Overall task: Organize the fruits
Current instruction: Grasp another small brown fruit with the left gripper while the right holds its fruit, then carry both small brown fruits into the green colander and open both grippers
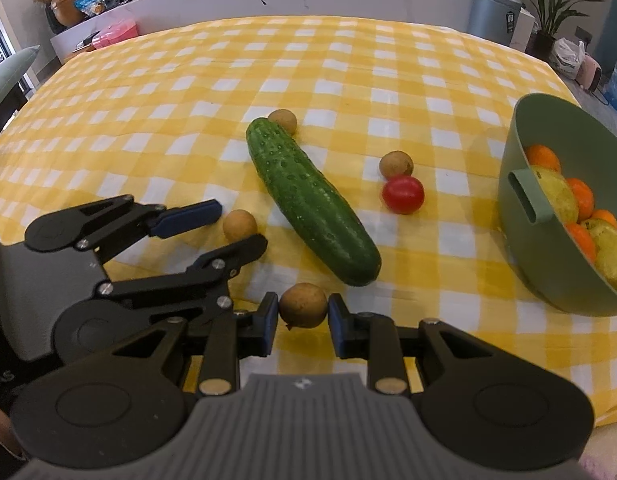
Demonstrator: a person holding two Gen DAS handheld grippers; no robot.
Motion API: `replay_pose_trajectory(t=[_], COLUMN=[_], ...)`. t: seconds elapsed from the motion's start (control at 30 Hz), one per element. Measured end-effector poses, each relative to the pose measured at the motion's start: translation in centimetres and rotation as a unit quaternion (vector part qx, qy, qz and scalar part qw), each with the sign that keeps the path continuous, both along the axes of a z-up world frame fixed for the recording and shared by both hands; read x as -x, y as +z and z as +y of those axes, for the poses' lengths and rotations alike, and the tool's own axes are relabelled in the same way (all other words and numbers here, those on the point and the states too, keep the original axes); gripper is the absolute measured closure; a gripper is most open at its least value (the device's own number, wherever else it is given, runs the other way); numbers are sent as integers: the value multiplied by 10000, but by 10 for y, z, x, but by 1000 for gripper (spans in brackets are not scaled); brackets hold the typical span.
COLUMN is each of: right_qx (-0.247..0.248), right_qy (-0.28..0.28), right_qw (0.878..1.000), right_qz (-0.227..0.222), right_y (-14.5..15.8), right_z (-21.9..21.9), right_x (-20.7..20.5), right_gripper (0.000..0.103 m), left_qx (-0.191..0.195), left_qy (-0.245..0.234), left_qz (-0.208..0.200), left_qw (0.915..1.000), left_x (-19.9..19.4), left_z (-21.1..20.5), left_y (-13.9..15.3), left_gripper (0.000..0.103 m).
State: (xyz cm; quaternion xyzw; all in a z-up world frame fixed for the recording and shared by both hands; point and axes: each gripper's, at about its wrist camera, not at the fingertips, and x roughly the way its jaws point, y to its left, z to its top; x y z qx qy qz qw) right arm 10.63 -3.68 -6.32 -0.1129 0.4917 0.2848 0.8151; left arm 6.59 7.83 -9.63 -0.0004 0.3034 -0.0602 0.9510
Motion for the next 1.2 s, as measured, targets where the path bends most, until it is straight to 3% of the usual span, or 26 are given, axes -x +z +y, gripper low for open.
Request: replay_pose_trajectory(t=[0.17,0.33,0.57,0.83,1.07,1.2], right_qx=[-3,-7,5,-298,-1009,-1571], right_qy=[-23,-17,-21,-49,-227,-368], right_qw=[10000,10000,9999,9993,9942,9864], right_qz=[20,41,141,203,289,320], right_y=[-1,-2,-7,-3,8,17], right_z=[-1,0,3,-1,-14,-26], right_x=[-1,-2,-4,-5,-7,-8], right_gripper=[80,80,80,80,80,80], left_qx=[-31,-66,110,30,157,424], left_qy=[52,202,309,565,820,1091], left_qz=[-60,-92,-92,-147,-242,-215], left_qw=[10000,9997,9994,9983,9962,9929], left_x=[0,2,6,14,21,22], left_z=[0,1,6,7,11,16], left_y=[-3,-3,2,22,41,53], left_gripper=[62,74,75,75,75,75])
